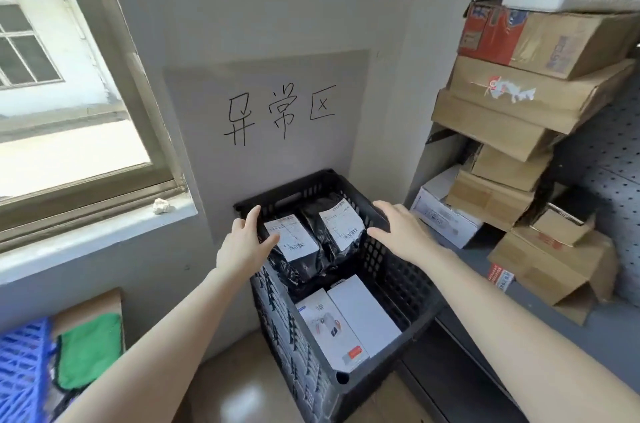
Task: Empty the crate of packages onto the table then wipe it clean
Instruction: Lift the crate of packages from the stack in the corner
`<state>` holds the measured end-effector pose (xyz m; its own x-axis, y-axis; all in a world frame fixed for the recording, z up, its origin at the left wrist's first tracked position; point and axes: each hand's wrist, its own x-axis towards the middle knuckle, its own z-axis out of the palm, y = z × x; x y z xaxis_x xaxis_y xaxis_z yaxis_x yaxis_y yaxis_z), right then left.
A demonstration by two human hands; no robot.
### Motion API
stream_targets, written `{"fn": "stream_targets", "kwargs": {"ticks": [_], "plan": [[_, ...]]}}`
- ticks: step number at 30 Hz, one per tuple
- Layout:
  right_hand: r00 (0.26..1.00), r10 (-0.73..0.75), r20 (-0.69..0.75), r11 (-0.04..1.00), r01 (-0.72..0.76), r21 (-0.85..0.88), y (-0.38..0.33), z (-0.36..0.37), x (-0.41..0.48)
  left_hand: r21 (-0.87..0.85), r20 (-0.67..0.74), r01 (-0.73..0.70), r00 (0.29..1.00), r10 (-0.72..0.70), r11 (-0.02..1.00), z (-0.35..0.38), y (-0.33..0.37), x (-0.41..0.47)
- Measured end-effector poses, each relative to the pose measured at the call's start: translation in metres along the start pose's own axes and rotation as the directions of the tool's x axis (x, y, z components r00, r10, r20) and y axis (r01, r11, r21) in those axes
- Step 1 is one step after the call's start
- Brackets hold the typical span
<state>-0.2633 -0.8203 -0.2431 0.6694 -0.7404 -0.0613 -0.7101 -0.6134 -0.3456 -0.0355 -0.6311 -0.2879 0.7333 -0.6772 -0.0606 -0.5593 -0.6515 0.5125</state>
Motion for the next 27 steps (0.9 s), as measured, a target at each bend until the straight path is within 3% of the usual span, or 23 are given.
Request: {"fn": "stream_targets", "kwargs": {"ticks": [16, 22, 27], "plan": [[0.953, -0.025, 0.303, 0.997, 0.046, -0.065, 0.092, 0.054, 0.123, -0.091, -0.074, 0.383, 0.918, -0.39, 0.919, 0.097, 0.027, 0.004], [0.939, 0.003, 0.344, 1.0, 0.005, -0.023, 0.109, 0.07, 0.144, -0.043, -0.056, 0.502, 0.862, -0.504, 0.863, 0.109, 0.024, -0.002], [0.956, 0.037, 0.291, 0.999, -0.031, -0.025, 0.109, 0.079, 0.158, 0.029, -0.032, 0.516, 0.857, -0.515, 0.856, 0.111, 0.015, 0.0]]}}
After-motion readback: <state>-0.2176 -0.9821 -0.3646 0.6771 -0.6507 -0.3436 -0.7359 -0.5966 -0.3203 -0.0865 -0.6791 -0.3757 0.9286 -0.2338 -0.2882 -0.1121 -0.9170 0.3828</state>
